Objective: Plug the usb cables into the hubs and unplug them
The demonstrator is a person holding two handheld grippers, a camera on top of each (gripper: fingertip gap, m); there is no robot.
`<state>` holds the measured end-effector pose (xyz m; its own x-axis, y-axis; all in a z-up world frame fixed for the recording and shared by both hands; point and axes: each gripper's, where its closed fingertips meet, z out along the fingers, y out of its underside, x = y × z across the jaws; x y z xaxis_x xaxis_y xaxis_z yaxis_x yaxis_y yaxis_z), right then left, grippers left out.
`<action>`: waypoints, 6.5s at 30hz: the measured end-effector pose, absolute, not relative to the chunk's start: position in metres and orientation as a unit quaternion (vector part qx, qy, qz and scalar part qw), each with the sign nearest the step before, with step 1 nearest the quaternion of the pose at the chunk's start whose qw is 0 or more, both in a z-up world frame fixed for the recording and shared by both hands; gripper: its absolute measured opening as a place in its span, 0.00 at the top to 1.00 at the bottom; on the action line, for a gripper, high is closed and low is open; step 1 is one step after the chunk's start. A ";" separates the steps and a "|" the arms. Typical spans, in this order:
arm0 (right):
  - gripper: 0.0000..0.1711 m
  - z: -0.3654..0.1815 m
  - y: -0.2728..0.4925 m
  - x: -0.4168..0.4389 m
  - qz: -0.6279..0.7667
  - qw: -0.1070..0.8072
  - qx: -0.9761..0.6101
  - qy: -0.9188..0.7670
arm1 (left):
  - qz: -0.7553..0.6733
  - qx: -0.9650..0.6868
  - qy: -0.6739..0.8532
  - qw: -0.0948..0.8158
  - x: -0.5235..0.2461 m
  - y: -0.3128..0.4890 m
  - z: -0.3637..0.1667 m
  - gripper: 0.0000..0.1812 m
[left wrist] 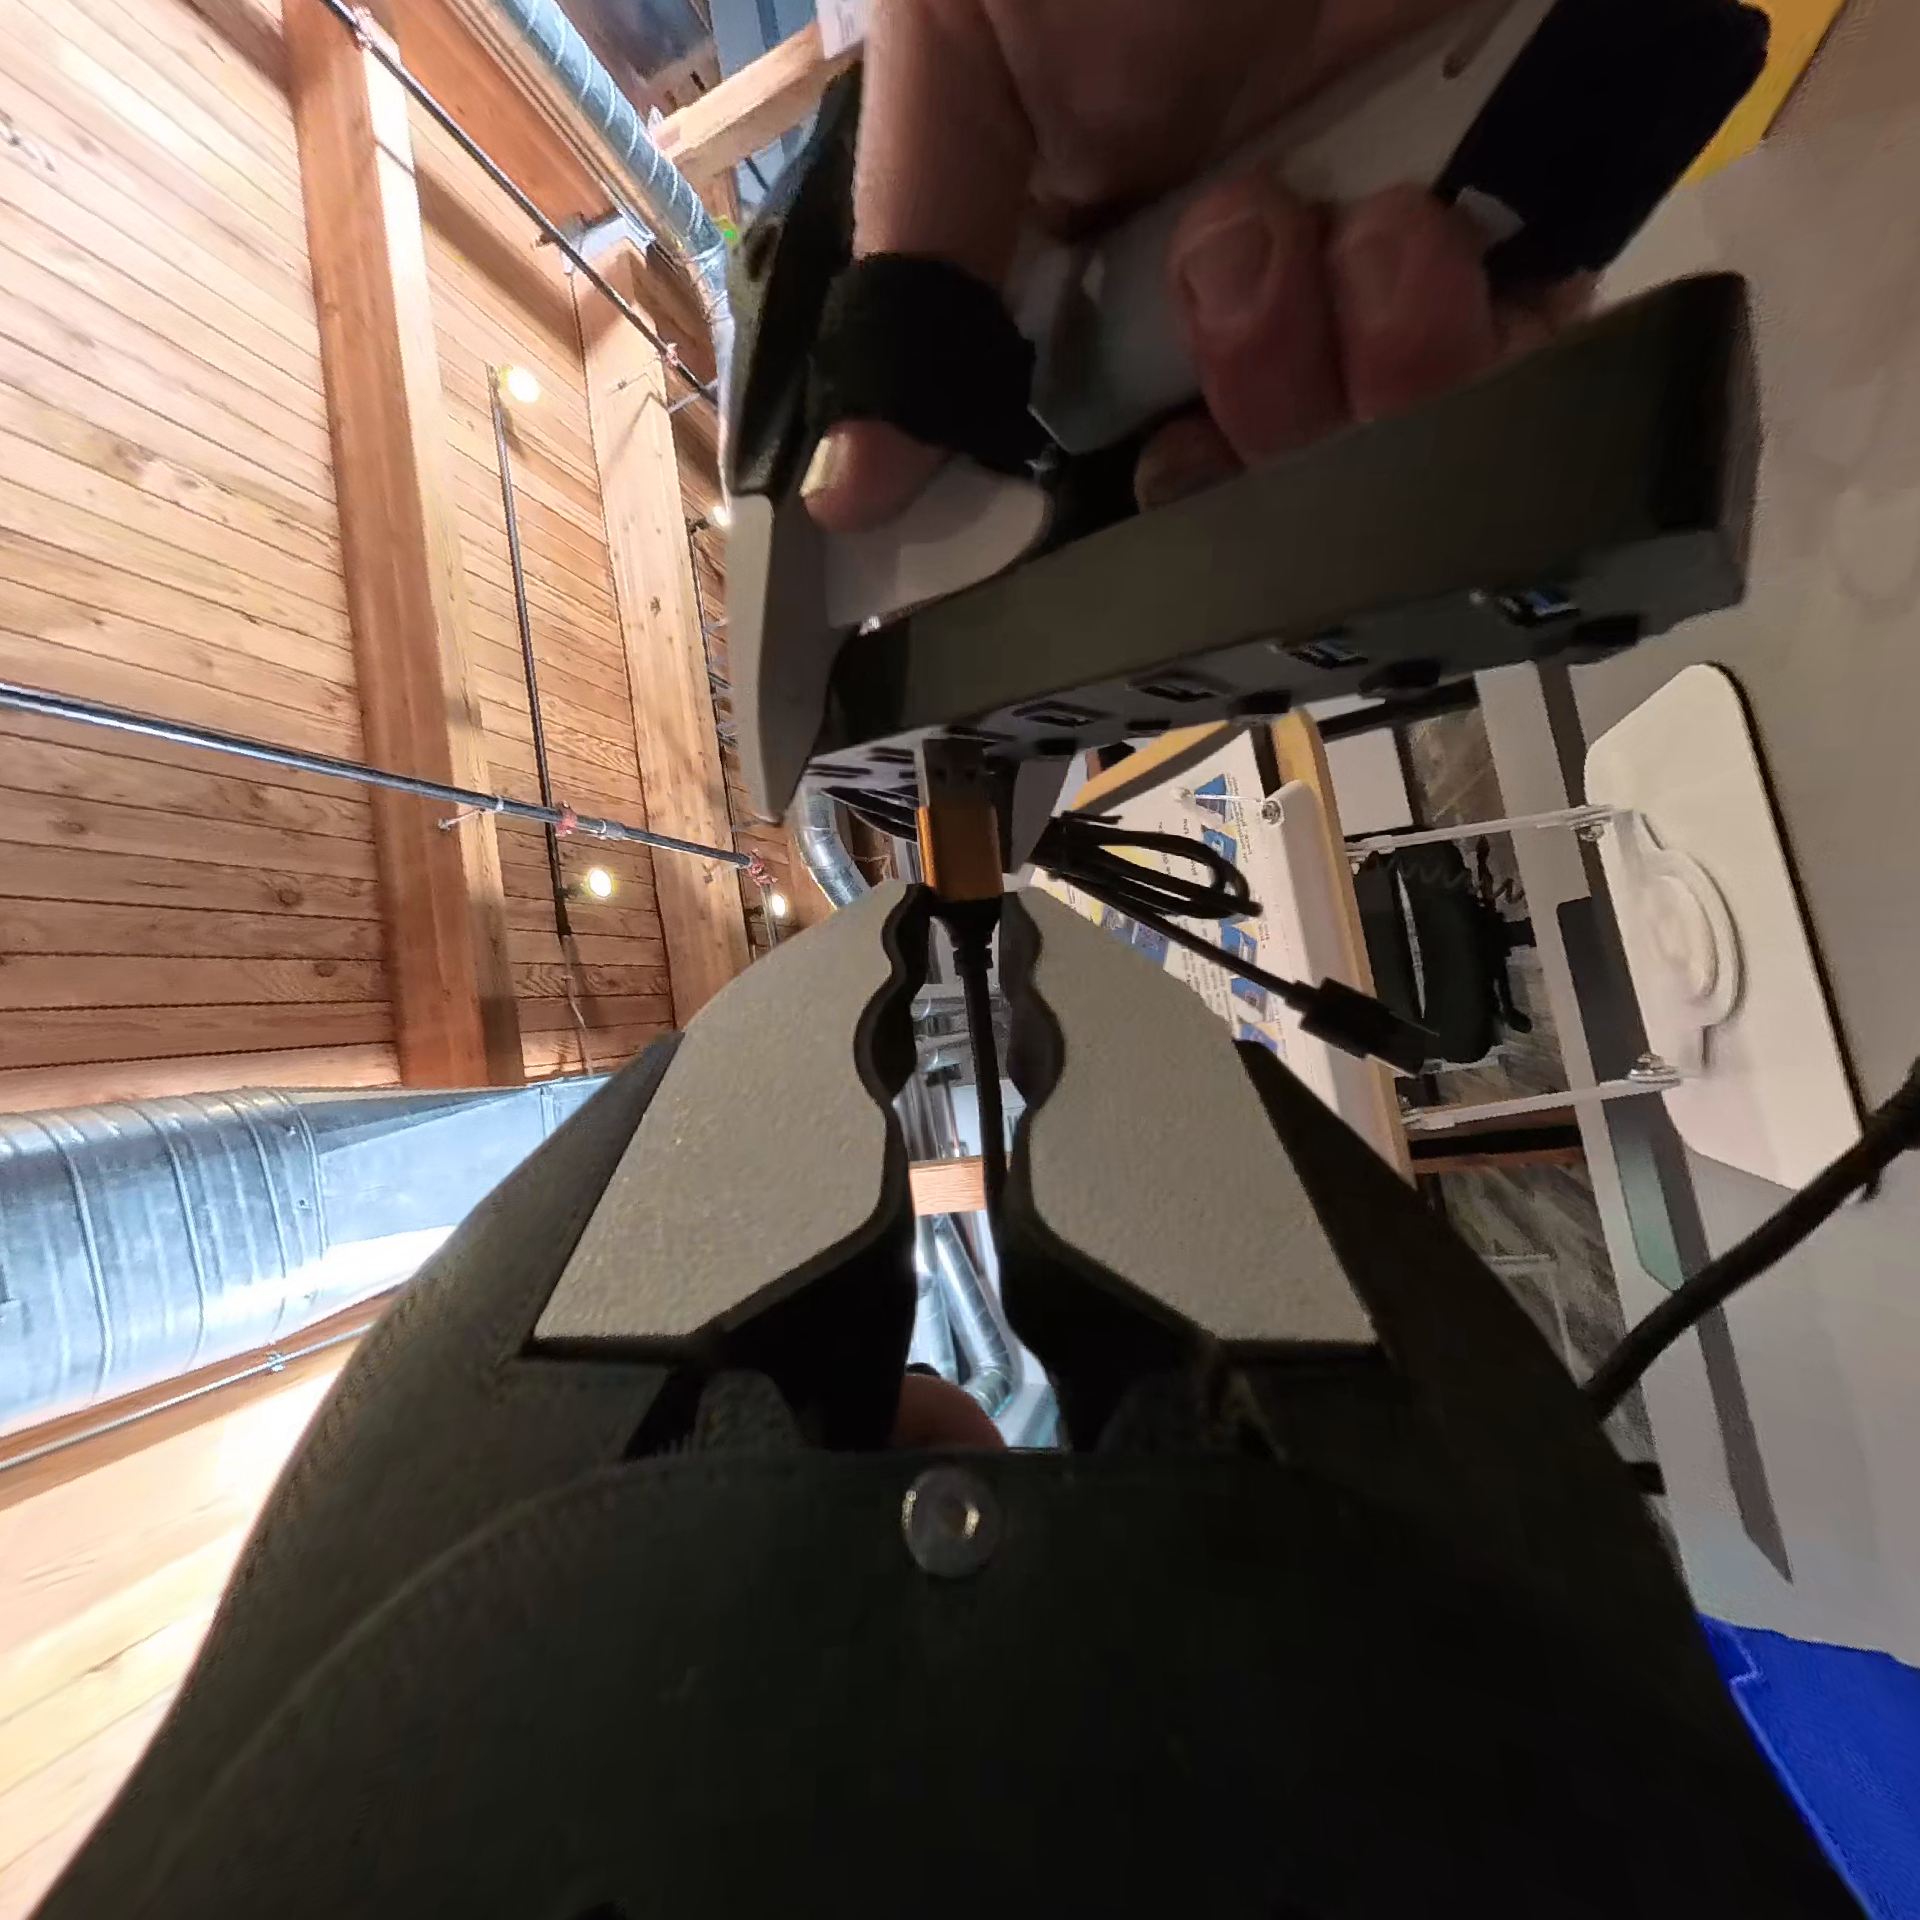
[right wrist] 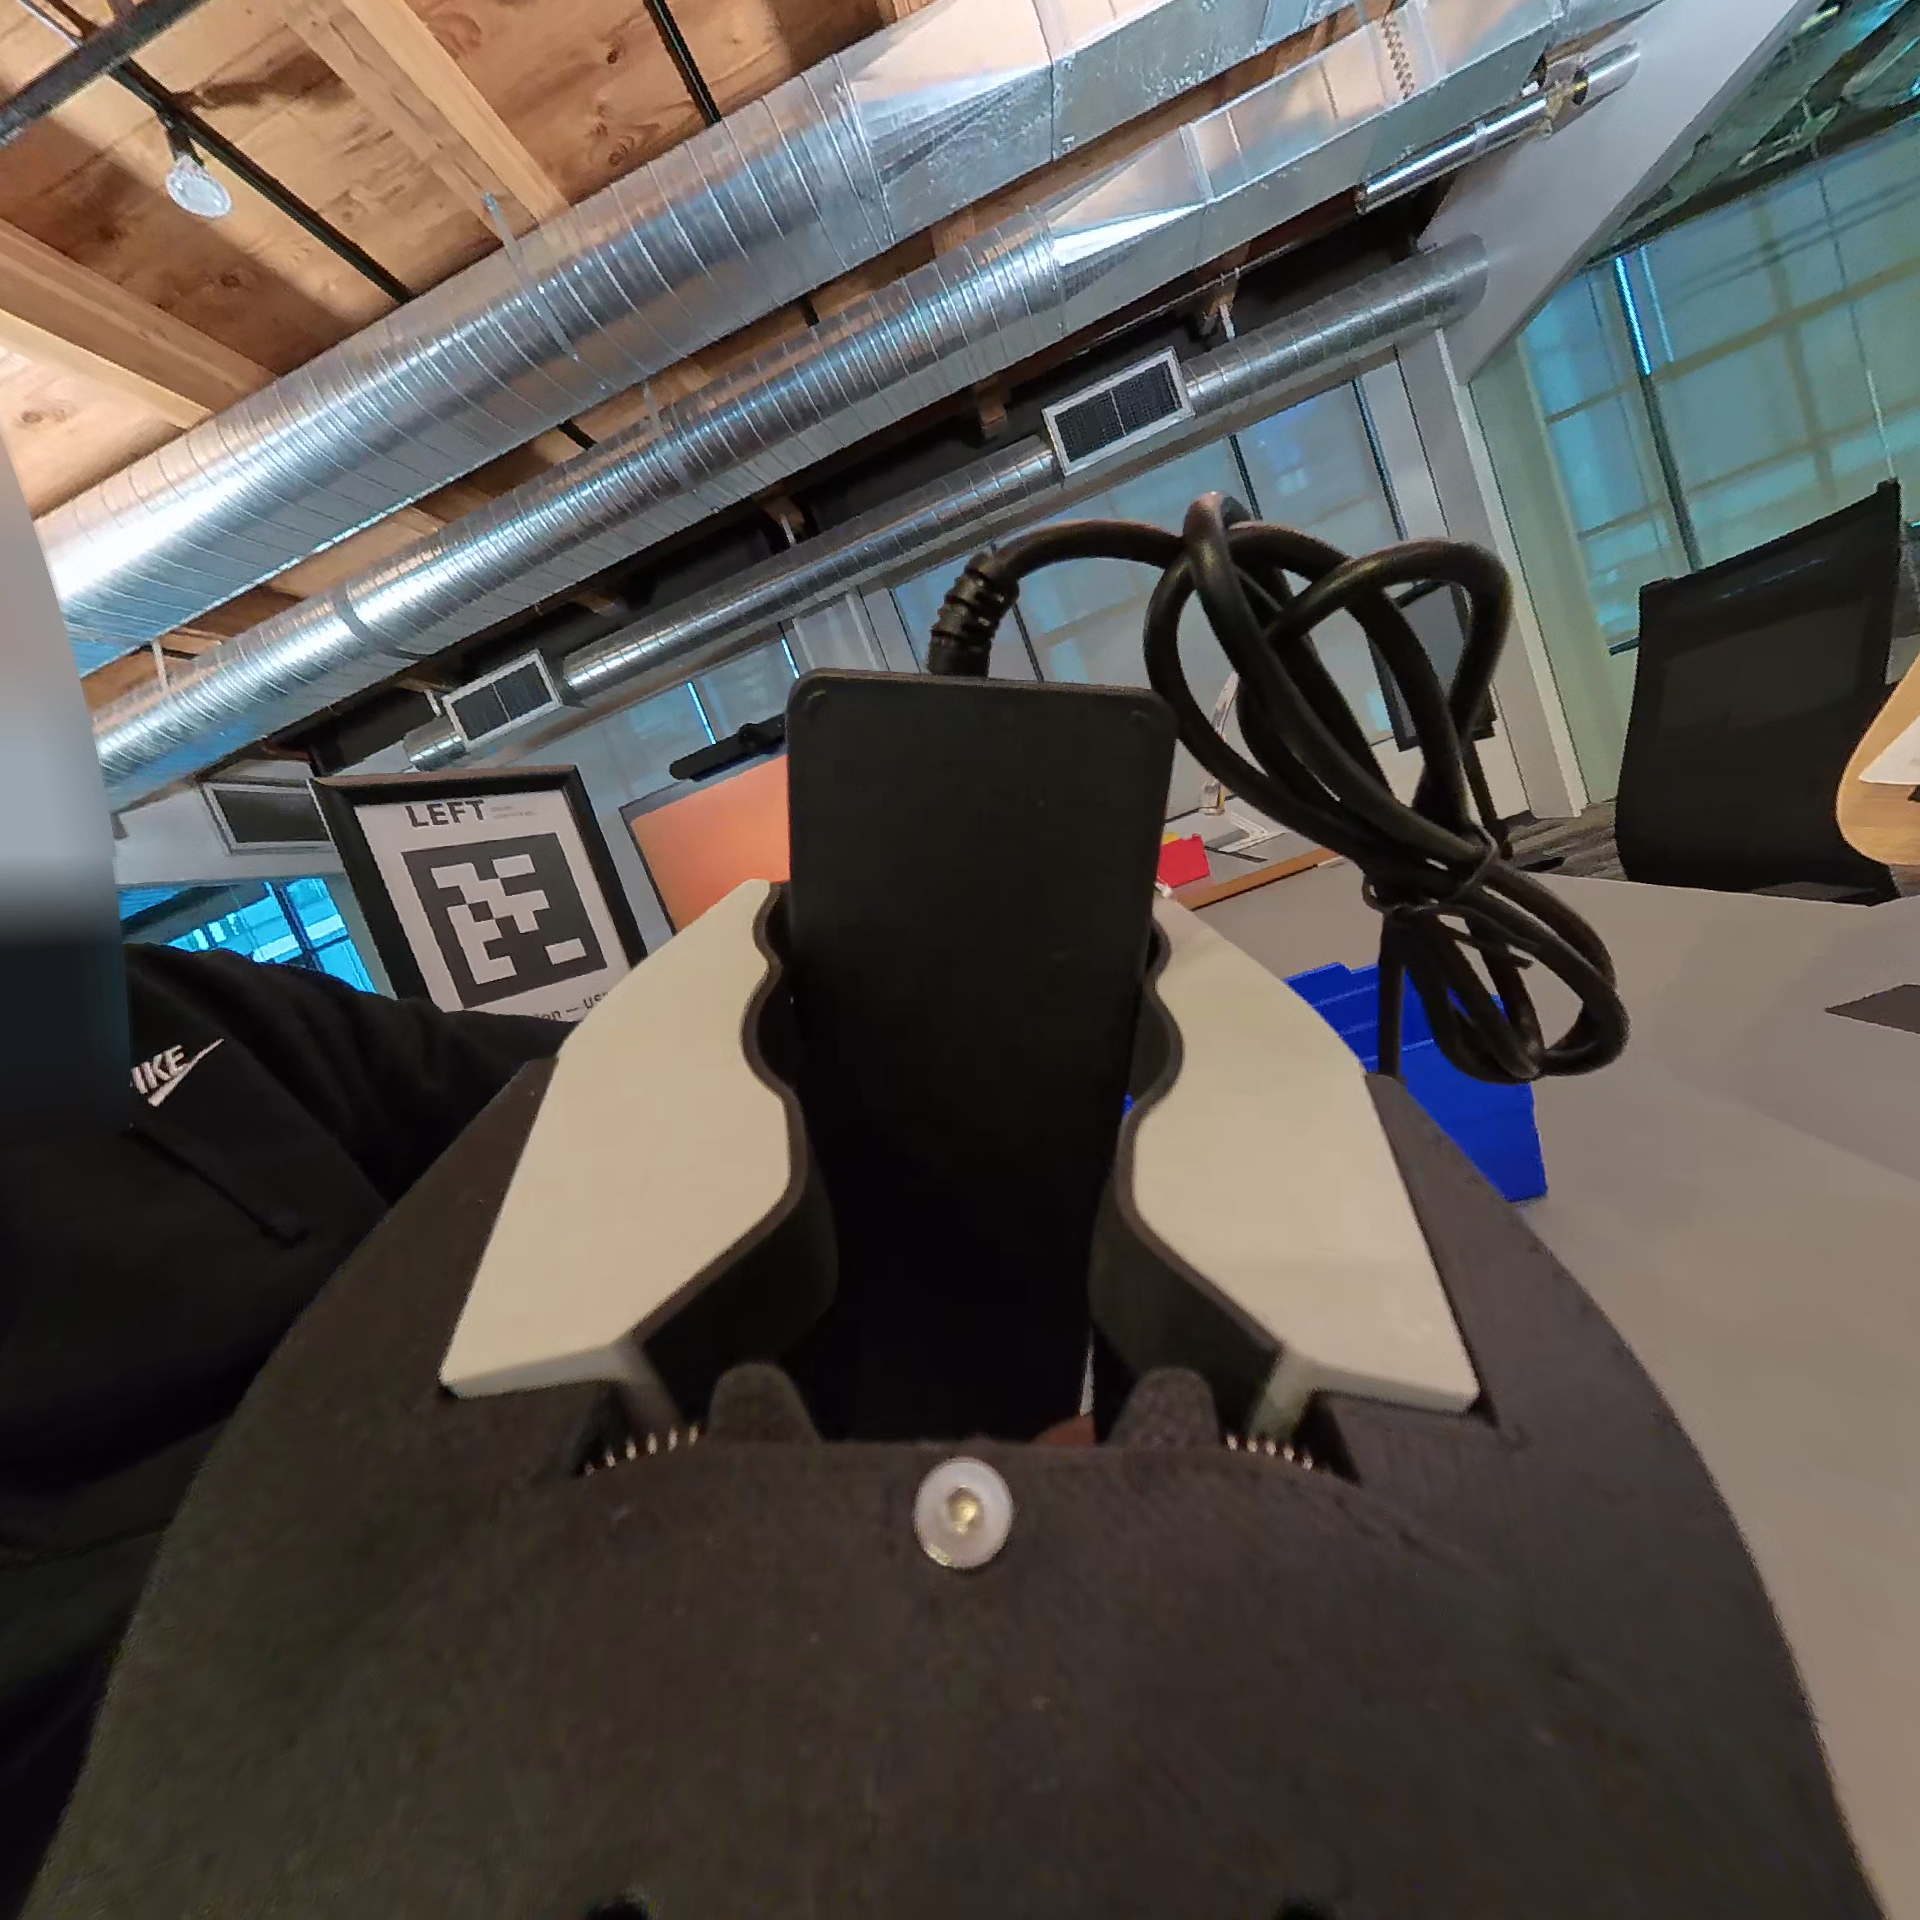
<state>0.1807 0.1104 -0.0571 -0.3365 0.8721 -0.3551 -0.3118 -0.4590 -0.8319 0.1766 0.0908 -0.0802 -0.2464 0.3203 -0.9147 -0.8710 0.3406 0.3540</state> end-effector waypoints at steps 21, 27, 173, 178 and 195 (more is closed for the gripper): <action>0.65 -0.050 0.106 0.184 0.777 0.368 -0.398 -0.322 | 0.563 -0.120 0.607 0.548 0.181 0.091 -0.072 0.93; 0.65 -0.049 0.104 0.184 0.778 0.365 -0.394 -0.325 | 0.559 -0.116 0.609 0.551 0.181 0.091 -0.068 0.93; 0.65 -0.062 0.150 0.202 0.663 0.484 -0.478 -0.313 | 0.127 -0.534 0.803 0.230 0.081 0.095 -0.279 0.75; 0.65 -0.063 0.154 0.206 0.665 0.485 -0.477 -0.306 | 0.190 -0.423 0.858 0.220 0.073 0.100 -0.310 0.75; 0.65 -0.065 0.155 0.205 0.665 0.484 -0.480 -0.305 | 0.228 -0.389 0.836 0.312 0.119 0.102 -0.320 1.00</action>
<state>0.2048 0.1555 -0.0652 -0.0704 0.9368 -0.3427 -0.3511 -0.3448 -0.8705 0.1188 0.1020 -0.3200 -0.5021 -0.5092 -0.6990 -0.7935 0.5927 0.1383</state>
